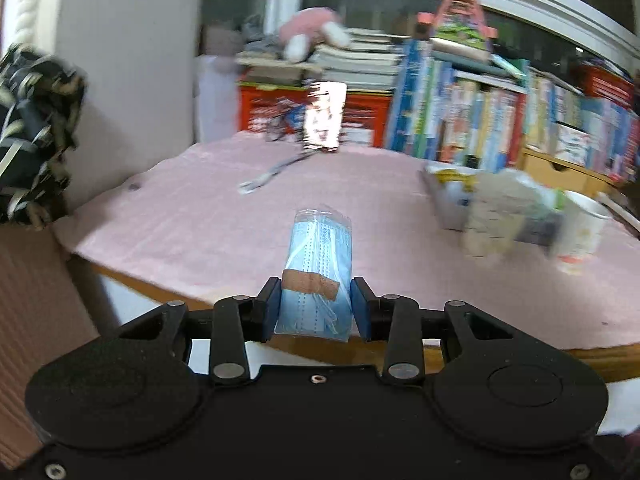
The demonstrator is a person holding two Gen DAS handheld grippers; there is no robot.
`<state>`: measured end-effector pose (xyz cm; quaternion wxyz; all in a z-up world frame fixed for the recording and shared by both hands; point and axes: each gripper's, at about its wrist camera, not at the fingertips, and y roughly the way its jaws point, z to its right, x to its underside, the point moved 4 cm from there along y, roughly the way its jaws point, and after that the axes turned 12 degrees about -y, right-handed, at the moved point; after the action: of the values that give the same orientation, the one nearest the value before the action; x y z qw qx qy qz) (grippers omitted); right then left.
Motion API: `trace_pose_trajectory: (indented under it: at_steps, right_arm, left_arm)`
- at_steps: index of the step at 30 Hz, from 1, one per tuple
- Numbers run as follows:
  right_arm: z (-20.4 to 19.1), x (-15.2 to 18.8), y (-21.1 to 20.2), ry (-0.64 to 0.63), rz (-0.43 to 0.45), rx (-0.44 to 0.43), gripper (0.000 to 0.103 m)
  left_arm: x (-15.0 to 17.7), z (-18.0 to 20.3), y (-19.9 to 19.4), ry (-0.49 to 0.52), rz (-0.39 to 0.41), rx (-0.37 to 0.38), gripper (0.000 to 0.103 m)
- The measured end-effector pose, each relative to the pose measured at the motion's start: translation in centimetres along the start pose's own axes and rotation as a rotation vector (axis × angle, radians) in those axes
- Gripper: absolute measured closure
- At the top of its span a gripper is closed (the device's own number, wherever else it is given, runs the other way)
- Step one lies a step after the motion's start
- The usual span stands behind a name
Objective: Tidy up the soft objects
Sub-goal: 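Carry the mask packet with the left tool while the right tool carries the sock to the tray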
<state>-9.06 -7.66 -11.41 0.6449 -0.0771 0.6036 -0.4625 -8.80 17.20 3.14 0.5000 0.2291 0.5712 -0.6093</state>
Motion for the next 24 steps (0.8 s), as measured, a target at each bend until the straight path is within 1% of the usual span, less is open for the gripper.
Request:
trace_pose_trajectory:
  at_steps: [3, 5, 8, 12, 13, 16, 20, 24]
  right_arm:
    - [2.6, -0.4, -5.2, 0.098, 0.072, 0.060, 0.056]
    - [3.9, -0.6, -7.6, 0.153, 0.118, 0.108, 0.056]
    - [7.0, -1.0, -11.5, 0.239, 0.184, 0.159, 0.056]
    - [10.6, -1.3, -13.3, 0.322, 0.248, 0.228, 0.056]
    - [11.1, -1.0, -13.0, 0.340, 0.260, 0.249, 0.056]
    - [14.5, -1.0, -14.7, 0.406, 0.294, 0.317, 0.056]
    - [17.8, -1.0, -16.2, 0.471, 0.325, 0.398, 0.056]
    - [19.5, -1.0, -17.3, 0.524, 0.343, 0.456, 0.056]
  left_arm:
    - [0.0, 3.4, -0.9, 0.045, 0.000, 0.032, 0.068]
    - [-0.3, 5.6, -1.1, 0.065, -0.006, 0.049, 0.068]
    - [-1.0, 9.4, -1.3, 0.091, -0.019, 0.110, 0.068]
    - [-2.7, 14.2, -0.6, 0.137, -0.017, 0.162, 0.068]
    - [-3.0, 15.3, -0.4, 0.151, -0.015, 0.172, 0.068]
    - [-4.0, 18.4, 0.8, 0.179, -0.025, 0.206, 0.068]
    - [-5.5, 21.6, 2.5, 0.187, -0.037, 0.243, 0.068]
    - [-6.5, 23.6, 2.7, 0.202, -0.020, 0.276, 0.068]
